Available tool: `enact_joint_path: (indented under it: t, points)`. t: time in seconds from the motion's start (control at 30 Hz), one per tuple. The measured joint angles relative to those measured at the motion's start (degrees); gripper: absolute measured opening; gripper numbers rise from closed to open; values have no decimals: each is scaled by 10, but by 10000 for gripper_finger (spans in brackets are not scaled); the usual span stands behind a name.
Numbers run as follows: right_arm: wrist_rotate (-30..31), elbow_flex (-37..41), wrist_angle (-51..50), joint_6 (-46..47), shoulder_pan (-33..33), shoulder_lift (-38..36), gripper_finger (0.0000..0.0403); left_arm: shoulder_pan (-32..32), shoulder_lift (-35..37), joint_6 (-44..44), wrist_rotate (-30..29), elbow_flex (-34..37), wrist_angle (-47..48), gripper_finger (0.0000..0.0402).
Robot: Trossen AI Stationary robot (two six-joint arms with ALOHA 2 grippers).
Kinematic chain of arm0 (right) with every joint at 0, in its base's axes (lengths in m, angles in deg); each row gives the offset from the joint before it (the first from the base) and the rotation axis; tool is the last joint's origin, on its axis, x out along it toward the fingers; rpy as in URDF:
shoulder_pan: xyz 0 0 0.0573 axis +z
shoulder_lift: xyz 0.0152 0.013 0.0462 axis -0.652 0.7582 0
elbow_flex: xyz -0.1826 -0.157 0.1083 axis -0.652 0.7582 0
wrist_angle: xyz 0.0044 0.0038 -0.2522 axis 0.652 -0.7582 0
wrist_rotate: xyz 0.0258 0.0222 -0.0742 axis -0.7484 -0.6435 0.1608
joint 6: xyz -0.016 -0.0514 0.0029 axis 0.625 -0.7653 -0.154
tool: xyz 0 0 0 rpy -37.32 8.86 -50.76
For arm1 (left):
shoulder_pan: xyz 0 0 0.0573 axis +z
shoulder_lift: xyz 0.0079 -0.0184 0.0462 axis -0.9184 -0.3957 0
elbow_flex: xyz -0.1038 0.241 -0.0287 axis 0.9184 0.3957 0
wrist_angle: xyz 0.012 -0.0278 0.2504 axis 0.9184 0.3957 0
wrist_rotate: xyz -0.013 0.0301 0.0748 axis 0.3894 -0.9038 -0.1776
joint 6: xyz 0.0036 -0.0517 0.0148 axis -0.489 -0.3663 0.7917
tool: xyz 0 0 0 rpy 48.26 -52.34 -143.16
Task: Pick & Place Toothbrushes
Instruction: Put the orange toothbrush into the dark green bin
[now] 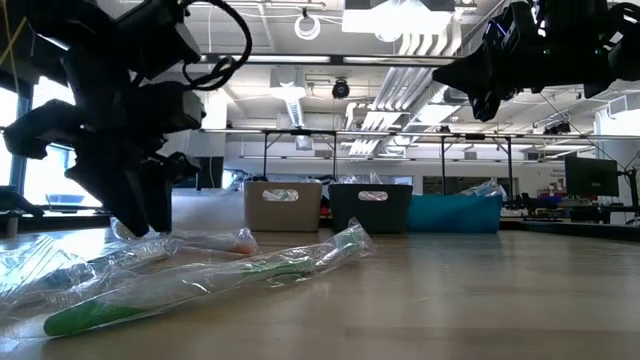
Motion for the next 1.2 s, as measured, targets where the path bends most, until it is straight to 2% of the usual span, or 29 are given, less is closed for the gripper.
enact_joint_path:
  t: [0.3,0.97,1.2]
  points:
    - [0,0,0,0,0,0,2,0,-27,-27,-7,-1,-4,131]
    - [0,0,0,0,0,0,2,0,-29,-30,-4,0,-3,129]
    - [0,0,0,0,0,0,2,0,-30,-30,-7,0,-4,79]
